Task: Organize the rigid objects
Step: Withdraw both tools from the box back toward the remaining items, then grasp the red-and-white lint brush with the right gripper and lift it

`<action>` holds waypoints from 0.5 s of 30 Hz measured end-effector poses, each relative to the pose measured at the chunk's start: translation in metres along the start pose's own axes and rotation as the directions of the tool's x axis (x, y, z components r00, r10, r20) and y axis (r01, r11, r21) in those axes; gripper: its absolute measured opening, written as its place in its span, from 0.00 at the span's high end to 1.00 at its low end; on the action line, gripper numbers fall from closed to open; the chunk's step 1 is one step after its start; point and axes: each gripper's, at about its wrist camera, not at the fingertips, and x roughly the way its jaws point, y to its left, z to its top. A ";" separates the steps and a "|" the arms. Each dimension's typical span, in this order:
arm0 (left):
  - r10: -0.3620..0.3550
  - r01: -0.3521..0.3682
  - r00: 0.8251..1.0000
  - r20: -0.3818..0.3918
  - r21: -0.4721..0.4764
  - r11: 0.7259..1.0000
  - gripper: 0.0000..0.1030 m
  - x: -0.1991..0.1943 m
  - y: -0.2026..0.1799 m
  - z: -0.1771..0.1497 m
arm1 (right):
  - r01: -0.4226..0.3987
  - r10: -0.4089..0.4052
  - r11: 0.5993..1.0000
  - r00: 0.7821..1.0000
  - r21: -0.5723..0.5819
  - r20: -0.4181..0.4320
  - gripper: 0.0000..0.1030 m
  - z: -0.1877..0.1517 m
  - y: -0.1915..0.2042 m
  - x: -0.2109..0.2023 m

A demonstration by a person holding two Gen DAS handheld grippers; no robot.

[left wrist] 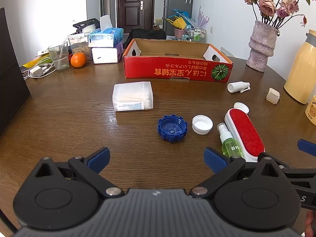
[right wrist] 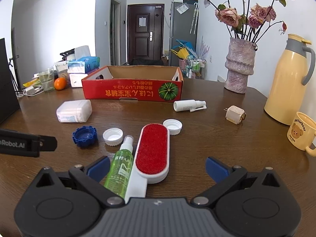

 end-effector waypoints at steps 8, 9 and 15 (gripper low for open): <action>0.003 -0.003 1.000 -0.013 -0.001 1.000 0.00 0.007 0.001 0.000 | 0.023 -0.023 1.000 0.997 0.005 -0.068 0.04 -0.006 -0.003 0.029; 0.003 -0.003 1.000 -0.014 -0.001 1.000 0.00 0.007 0.001 0.000 | 0.023 -0.022 1.000 0.997 0.005 -0.075 0.05 -0.007 -0.003 0.032; 0.005 -0.005 1.000 -0.022 0.002 1.000 0.00 0.010 0.000 0.000 | 0.030 -0.030 1.000 0.993 -0.008 -0.116 0.08 -0.009 -0.002 0.054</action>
